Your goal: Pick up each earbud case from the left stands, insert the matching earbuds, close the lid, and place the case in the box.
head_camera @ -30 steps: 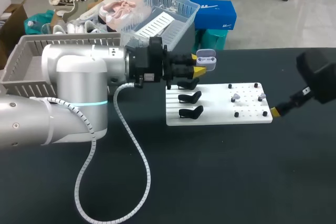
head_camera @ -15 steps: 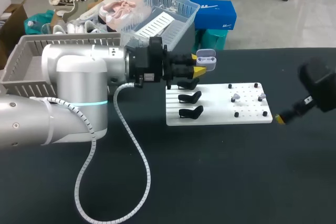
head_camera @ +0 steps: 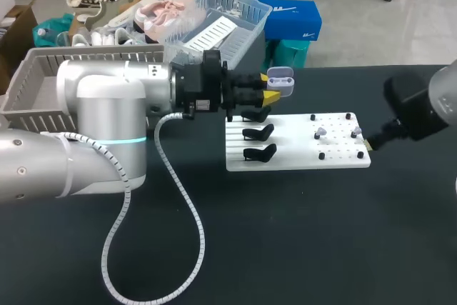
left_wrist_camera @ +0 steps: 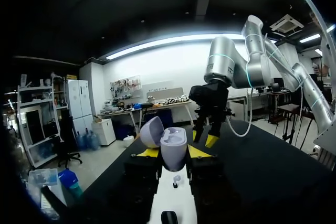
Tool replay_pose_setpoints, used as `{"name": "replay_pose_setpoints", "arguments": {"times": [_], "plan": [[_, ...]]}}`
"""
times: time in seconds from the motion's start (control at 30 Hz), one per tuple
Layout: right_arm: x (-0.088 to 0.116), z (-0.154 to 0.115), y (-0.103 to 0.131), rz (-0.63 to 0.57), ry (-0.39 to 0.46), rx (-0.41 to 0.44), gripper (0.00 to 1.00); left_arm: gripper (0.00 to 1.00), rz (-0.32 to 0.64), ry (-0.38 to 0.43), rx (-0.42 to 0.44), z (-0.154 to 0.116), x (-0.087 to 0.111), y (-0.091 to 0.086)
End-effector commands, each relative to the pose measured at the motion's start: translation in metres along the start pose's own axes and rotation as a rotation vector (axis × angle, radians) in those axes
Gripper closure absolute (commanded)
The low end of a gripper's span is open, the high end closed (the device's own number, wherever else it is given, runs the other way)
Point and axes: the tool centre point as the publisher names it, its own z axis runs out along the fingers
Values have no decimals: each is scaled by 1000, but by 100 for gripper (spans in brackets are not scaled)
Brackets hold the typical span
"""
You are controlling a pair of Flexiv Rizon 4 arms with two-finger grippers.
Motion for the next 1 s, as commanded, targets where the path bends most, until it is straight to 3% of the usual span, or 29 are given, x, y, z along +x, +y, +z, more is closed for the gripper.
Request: {"name": "replay_pose_setpoints", "arguments": {"times": [0.03, 0.43, 0.53, 0.6, 0.63, 1.0], "plan": [[-11, 9, 3, -3, 15, 69, 51, 100, 1, -2, 0, 0, 1, 1], [-24, 29, -4, -36, 86, 104, 49, 100, 1, -2, 0, 0, 1, 1], [-24, 33, -6, -36, 98, 110, 45, 100, 1, -2, 0, 0, 1, 1], [-25, 35, -6, -44, 116, 122, 32, 100, 1, -2, 0, 0, 1, 1], [-26, 37, -7, -44, 117, 122, 31, 100, 1, -2, 0, 0, 1, 1], [-28, 47, -19, -36, 133, 127, 36, 100, 1, -2, 0, 0, 1, 1]]}}
